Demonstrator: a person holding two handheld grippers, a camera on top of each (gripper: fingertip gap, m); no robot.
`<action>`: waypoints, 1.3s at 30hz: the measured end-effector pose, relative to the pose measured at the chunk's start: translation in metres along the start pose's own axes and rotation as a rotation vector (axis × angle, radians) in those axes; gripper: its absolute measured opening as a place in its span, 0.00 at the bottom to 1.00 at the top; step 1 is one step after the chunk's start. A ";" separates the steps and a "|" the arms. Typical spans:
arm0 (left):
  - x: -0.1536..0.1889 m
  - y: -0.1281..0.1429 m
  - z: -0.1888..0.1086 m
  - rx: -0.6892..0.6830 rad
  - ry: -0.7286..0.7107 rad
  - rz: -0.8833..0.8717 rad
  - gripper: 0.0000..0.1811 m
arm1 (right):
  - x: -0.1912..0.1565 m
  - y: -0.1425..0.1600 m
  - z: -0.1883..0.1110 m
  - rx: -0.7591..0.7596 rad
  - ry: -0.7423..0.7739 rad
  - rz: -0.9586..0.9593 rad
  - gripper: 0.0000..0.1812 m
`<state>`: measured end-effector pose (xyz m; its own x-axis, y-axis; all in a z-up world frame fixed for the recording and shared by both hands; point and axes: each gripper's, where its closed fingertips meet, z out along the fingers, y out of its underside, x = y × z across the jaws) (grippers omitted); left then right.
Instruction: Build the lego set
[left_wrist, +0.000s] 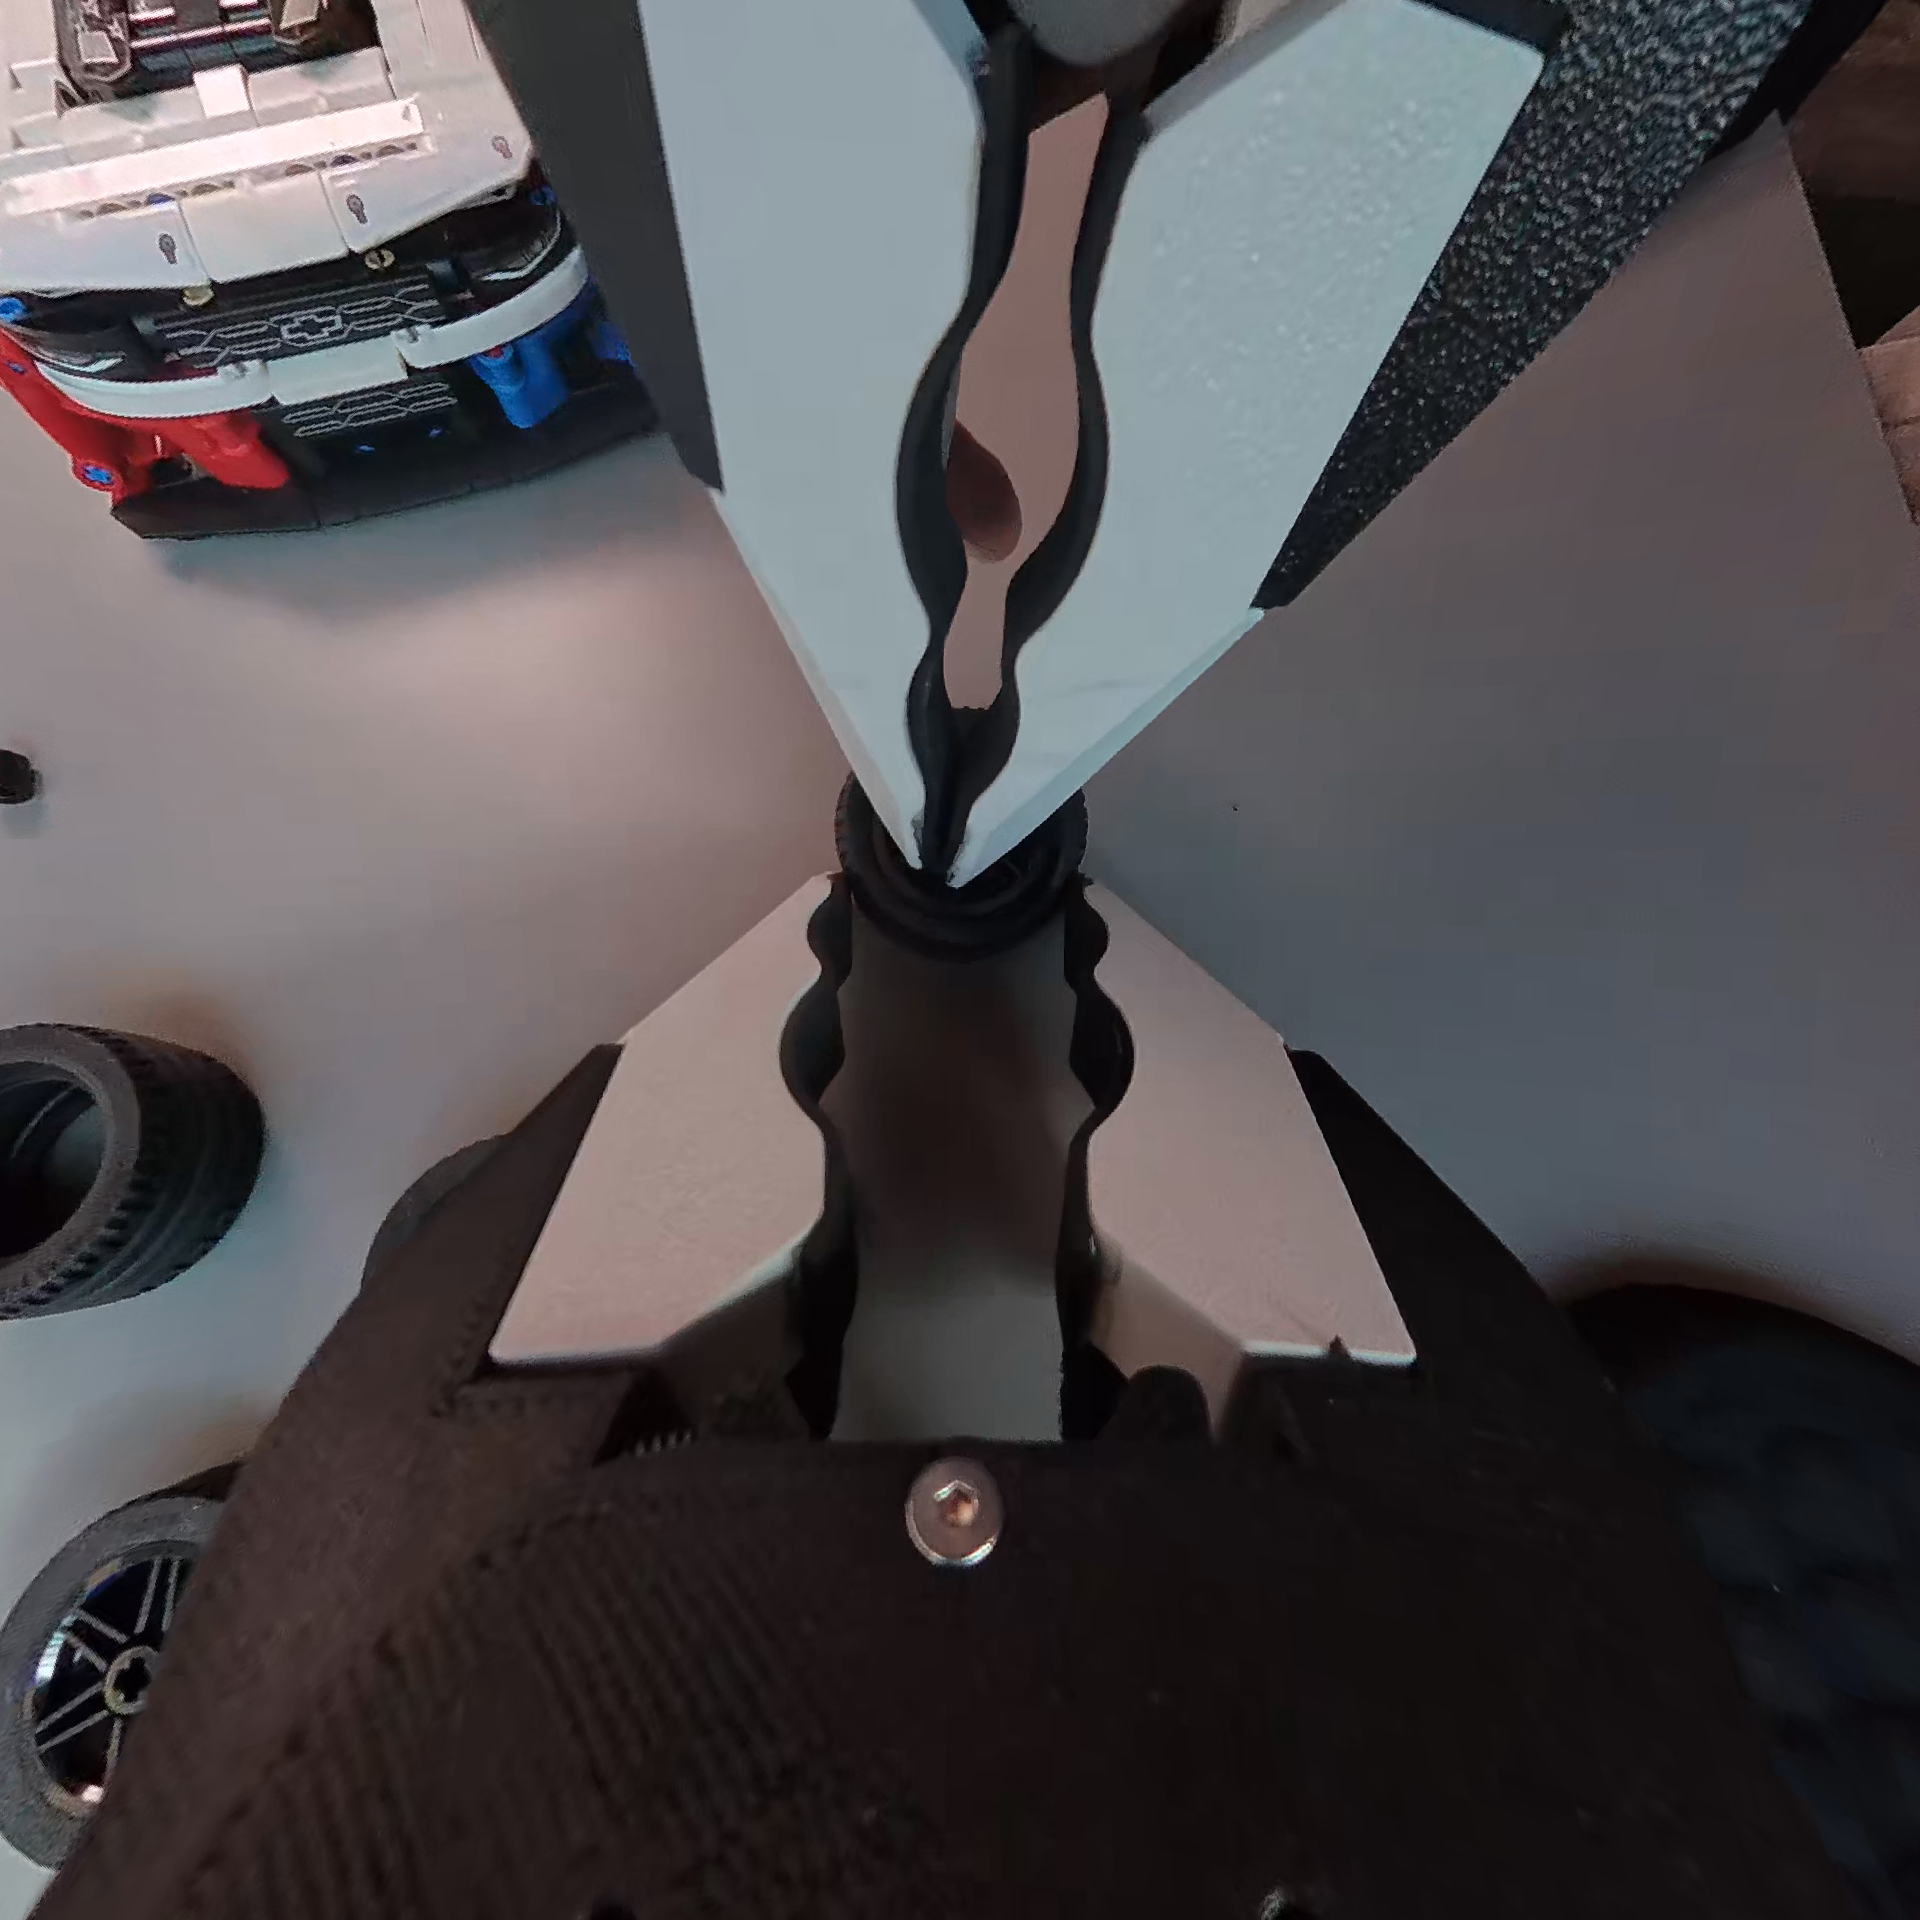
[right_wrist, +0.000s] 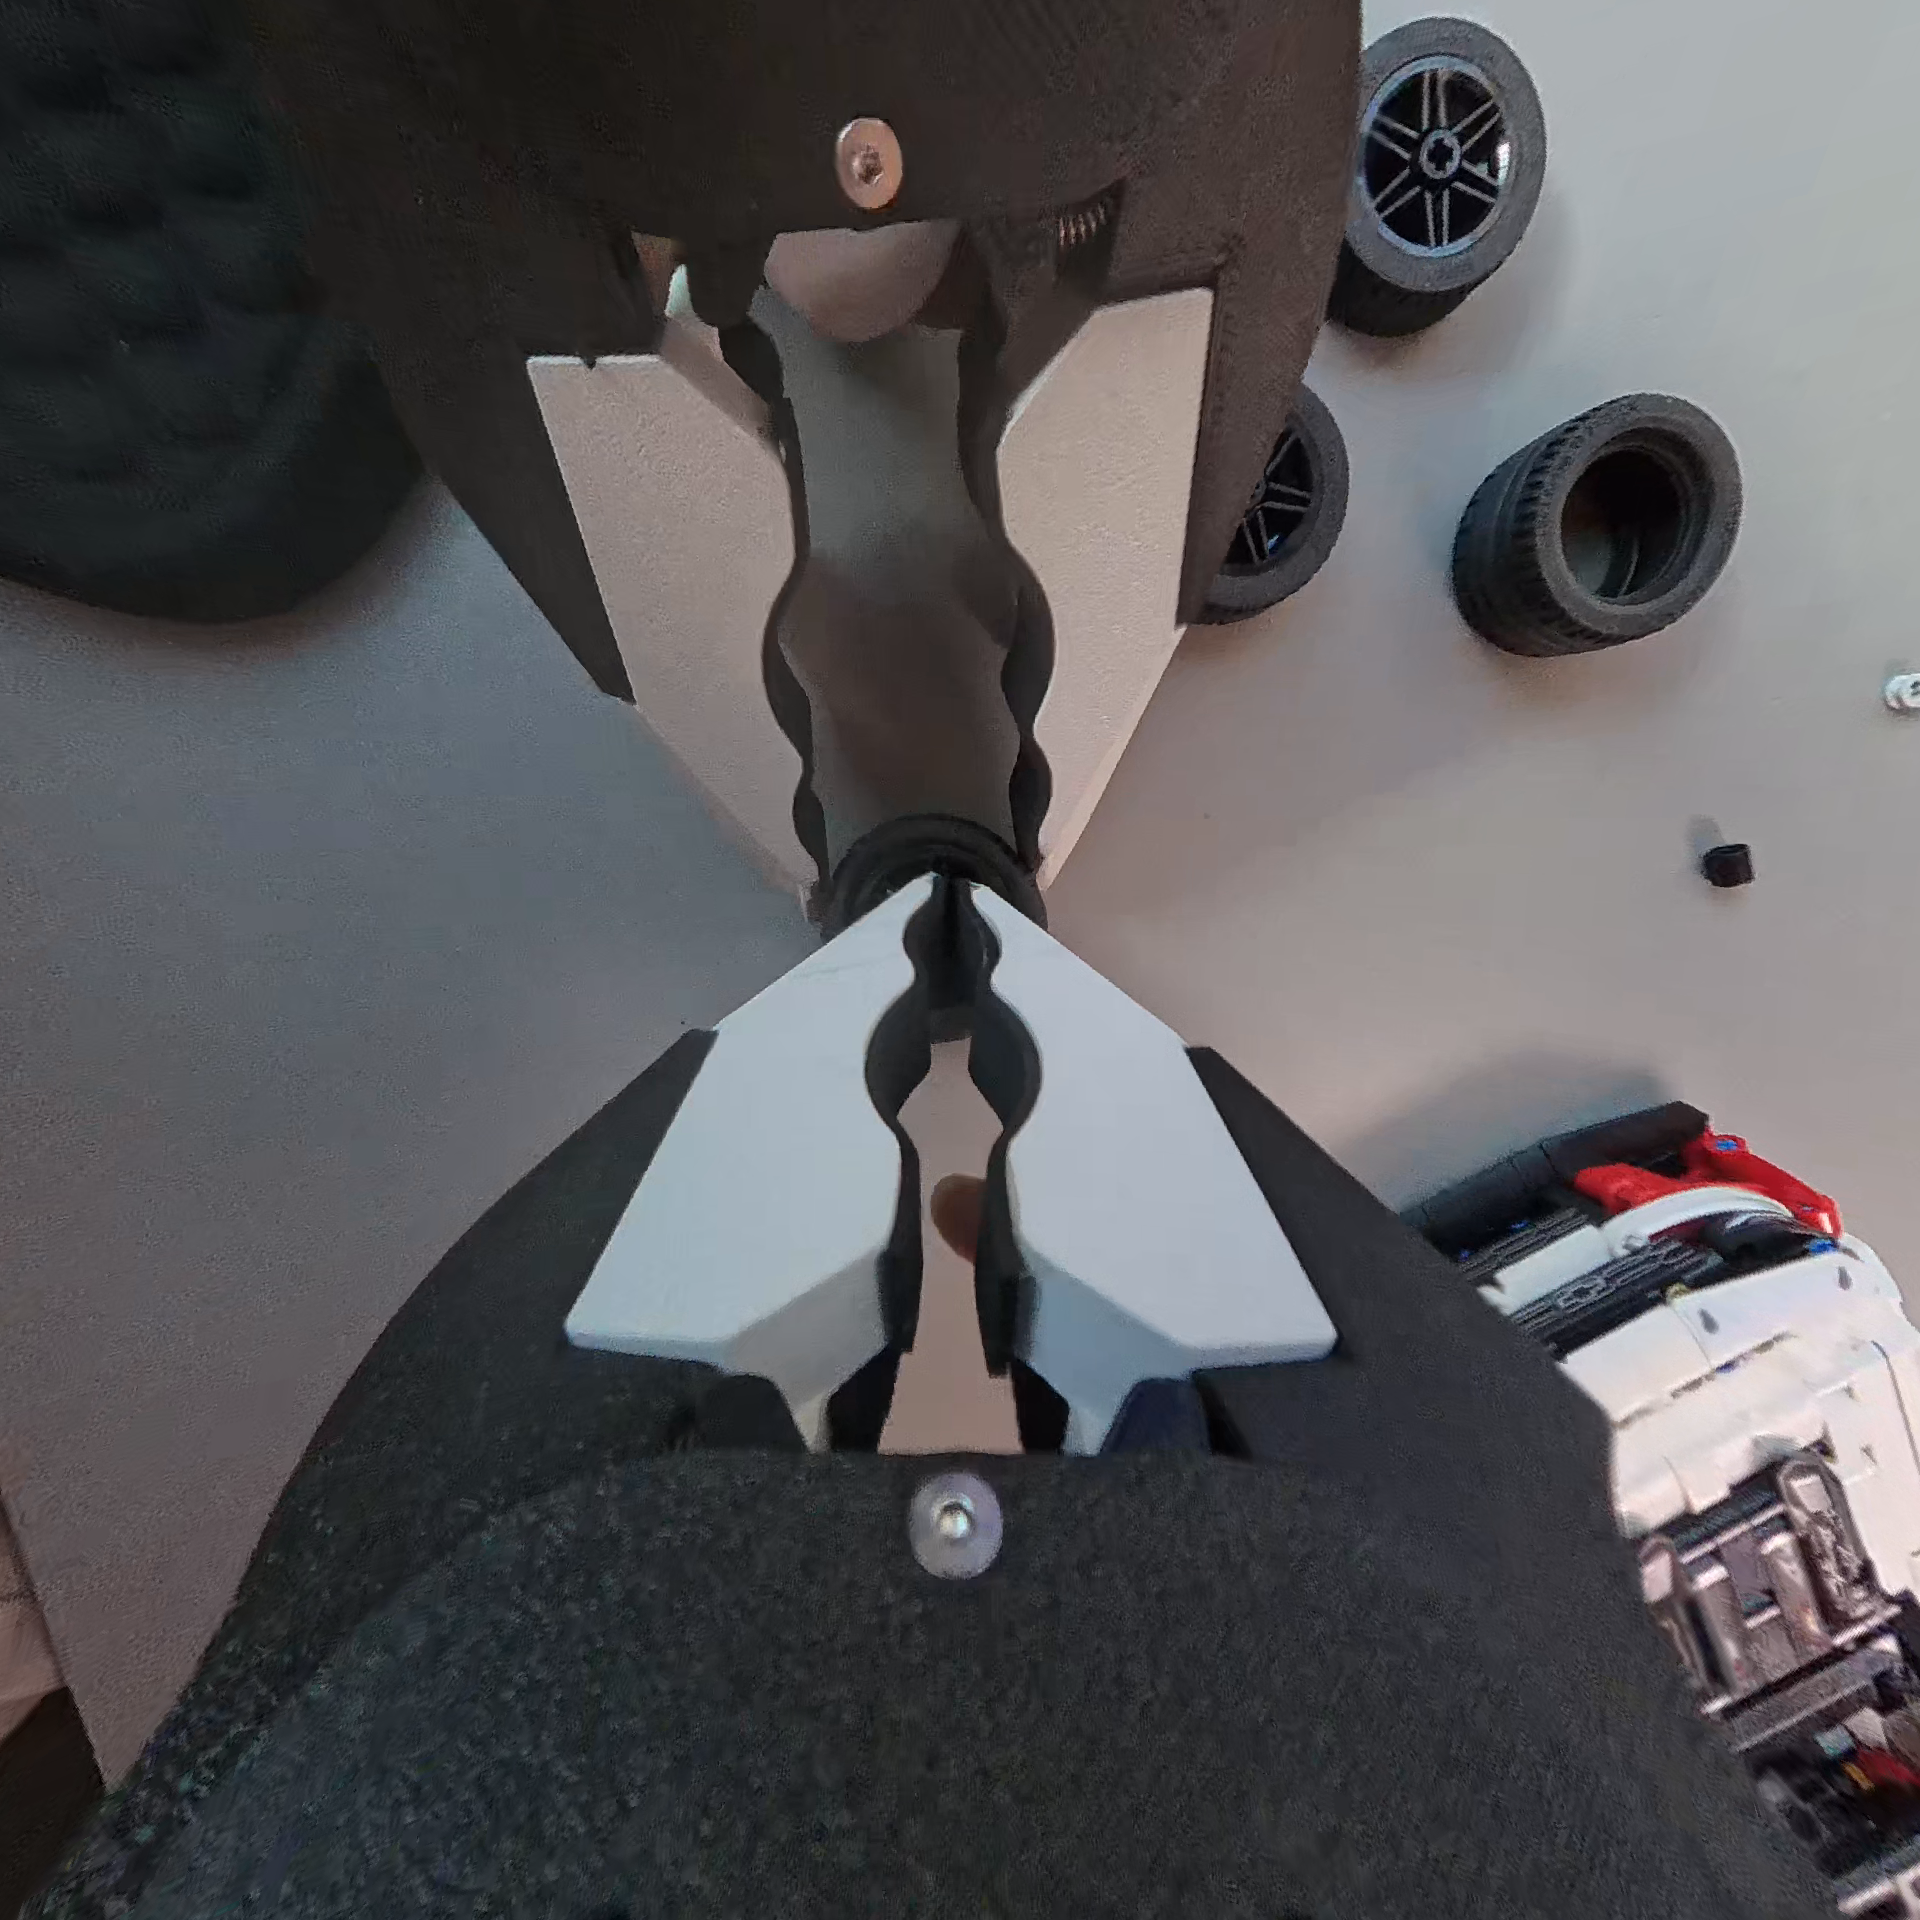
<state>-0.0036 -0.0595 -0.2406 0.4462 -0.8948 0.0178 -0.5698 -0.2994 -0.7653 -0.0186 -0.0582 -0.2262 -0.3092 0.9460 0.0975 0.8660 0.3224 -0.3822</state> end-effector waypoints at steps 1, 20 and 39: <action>-0.001 0.000 0.000 0.000 -0.012 -0.011 0.22 | 0.001 0.000 -0.001 0.016 0.014 0.012 0.00; 0.001 -0.002 0.002 -0.001 -0.173 -0.110 0.22 | -0.013 0.006 -0.004 -0.104 -0.080 0.257 0.00; 0.000 -0.002 -0.002 0.011 -0.188 -0.037 0.22 | -0.012 0.003 -0.003 -0.070 -0.010 0.218 0.00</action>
<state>-0.0037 -0.0594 -0.2382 0.5883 -0.8053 -0.0735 -0.5436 -0.3266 -0.7732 -0.0108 -0.0687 -0.2258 -0.1149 0.9933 0.0105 0.9377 0.1119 -0.3289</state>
